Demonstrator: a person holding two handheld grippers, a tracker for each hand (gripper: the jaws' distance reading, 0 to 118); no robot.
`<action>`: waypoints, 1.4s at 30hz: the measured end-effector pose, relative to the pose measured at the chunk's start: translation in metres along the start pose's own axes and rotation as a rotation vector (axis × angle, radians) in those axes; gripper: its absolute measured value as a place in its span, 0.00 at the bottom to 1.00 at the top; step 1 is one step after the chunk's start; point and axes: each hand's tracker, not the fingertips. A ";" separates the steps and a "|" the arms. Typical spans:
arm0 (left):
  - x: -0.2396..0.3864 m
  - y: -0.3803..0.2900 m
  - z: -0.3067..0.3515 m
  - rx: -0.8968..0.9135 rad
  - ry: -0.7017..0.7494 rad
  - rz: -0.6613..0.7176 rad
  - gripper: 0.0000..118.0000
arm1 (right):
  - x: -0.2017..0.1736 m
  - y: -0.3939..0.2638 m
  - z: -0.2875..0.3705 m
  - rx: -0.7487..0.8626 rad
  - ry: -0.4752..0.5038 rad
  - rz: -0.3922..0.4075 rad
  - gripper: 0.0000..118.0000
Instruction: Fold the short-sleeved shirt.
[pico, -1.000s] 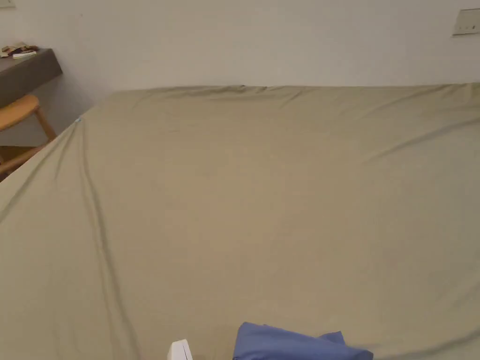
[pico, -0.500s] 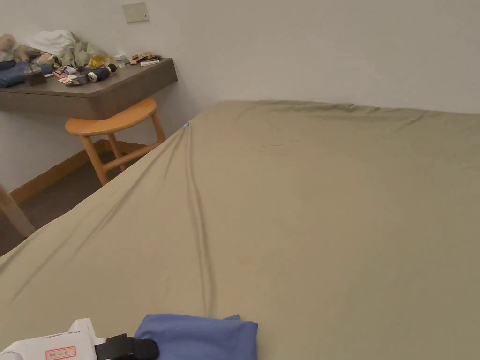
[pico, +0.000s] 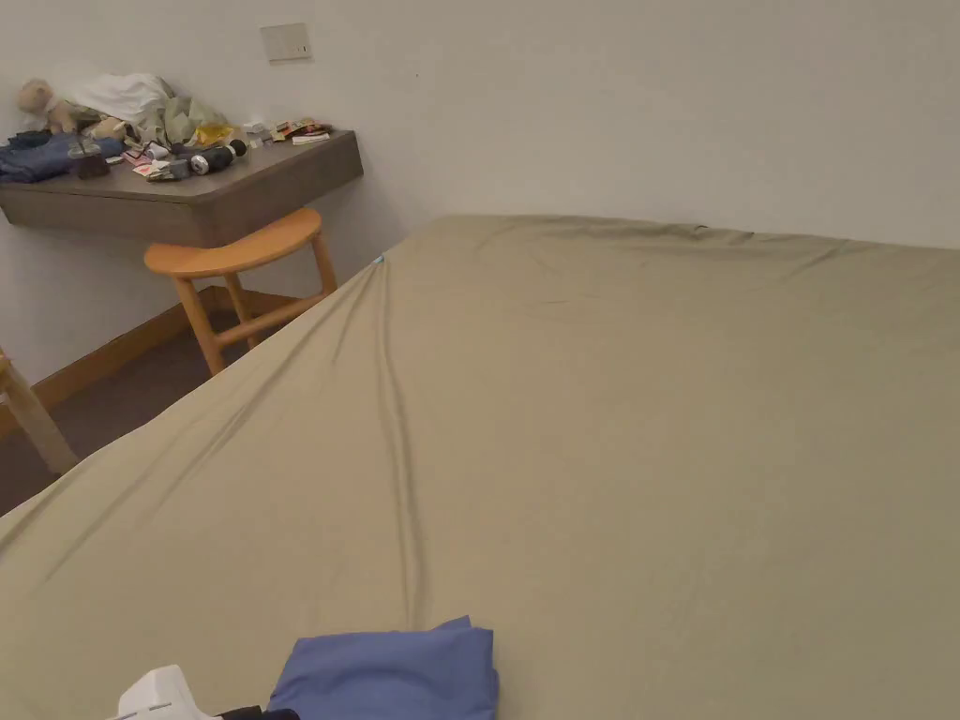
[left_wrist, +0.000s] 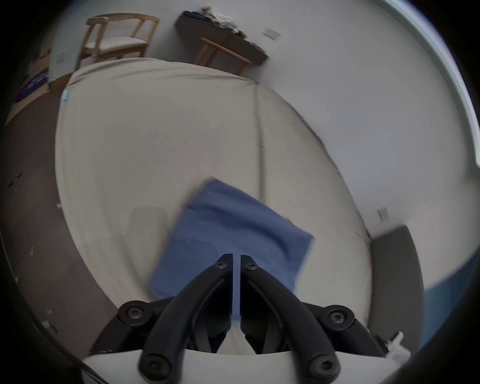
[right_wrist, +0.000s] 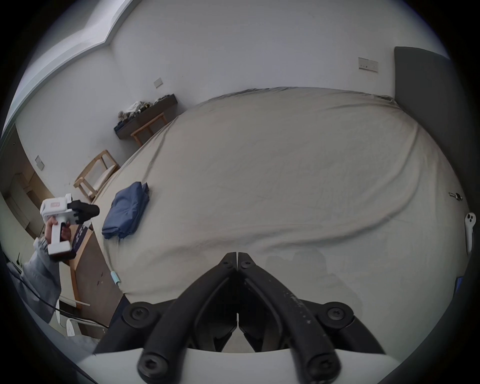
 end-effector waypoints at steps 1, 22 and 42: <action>0.014 -0.013 0.003 -0.035 -0.018 -0.029 0.00 | 0.003 -0.004 0.006 0.012 0.000 -0.008 0.01; 0.353 -0.224 0.014 0.325 -0.219 -0.833 0.00 | 0.051 -0.026 0.202 0.549 -0.524 0.036 0.01; 0.364 -0.249 0.102 0.909 -0.247 -0.832 0.00 | 0.015 -0.024 0.251 0.960 -0.701 0.065 0.01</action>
